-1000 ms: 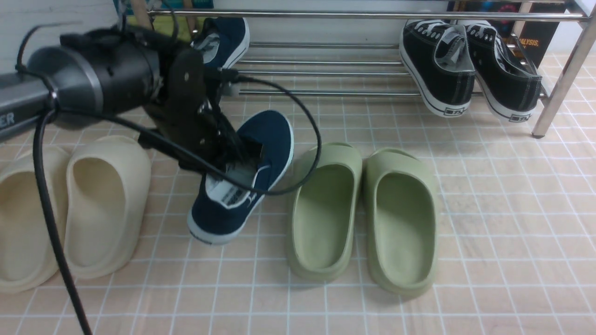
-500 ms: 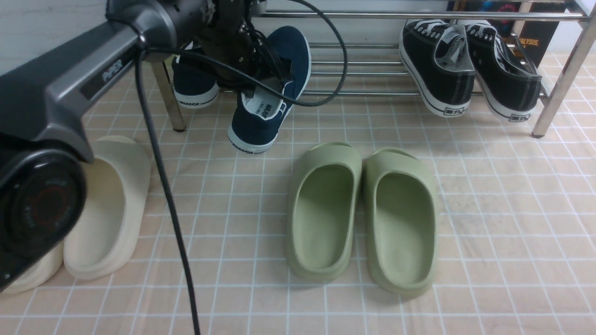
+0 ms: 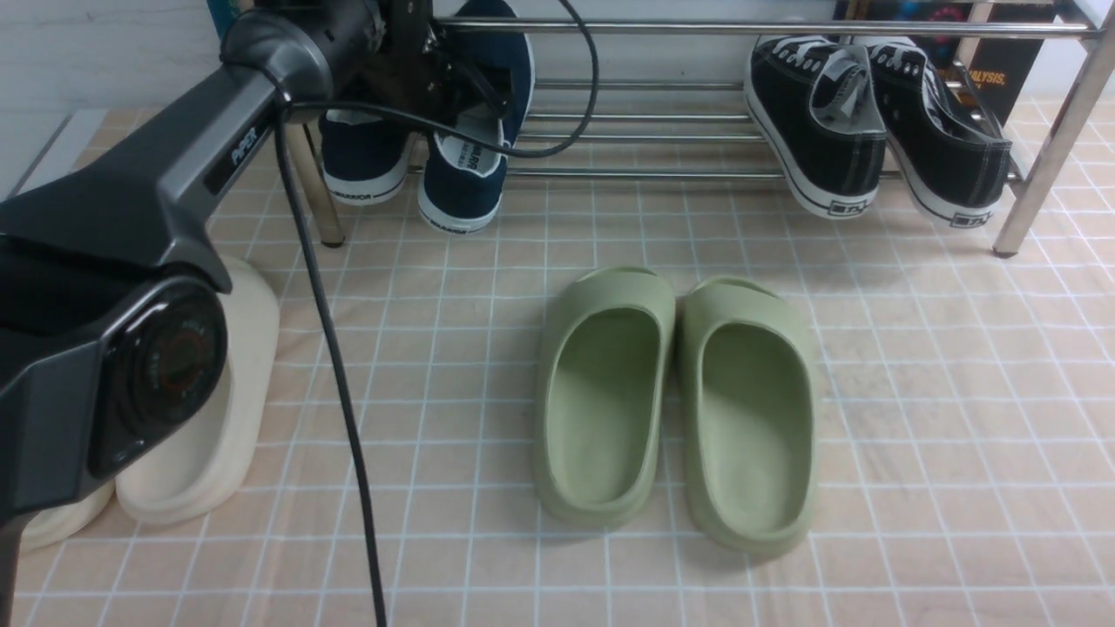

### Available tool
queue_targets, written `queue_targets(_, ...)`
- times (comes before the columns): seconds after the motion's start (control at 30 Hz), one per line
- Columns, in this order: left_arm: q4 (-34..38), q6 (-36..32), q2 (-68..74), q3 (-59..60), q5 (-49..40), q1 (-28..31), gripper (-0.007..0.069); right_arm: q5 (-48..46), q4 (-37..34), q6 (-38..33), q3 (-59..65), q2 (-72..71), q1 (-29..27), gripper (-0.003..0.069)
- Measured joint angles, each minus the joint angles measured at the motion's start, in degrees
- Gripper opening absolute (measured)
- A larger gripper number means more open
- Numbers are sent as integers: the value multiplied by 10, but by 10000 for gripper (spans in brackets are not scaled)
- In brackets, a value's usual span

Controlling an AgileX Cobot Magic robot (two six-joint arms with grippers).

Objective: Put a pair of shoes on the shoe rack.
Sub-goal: Use the left arm to put a shoe into the shoe rack

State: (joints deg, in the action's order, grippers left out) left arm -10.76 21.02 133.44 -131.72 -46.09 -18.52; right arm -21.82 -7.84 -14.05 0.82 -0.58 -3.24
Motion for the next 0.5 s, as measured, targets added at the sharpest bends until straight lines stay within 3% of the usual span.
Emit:
queue_targets(0.17, -1, 1, 0, -2, 29, 0, 41, 0, 0, 0, 0, 0, 0, 239)
queue_targets(0.3, -2, 2, 0, -2, 39, 0, 106, 0, 0, 0, 0, 0, 0, 239)
queue_targets(0.5, -8, 4, 6, -6, 55, 0, 303, 0, 0, 0, 0, 0, 0, 239)
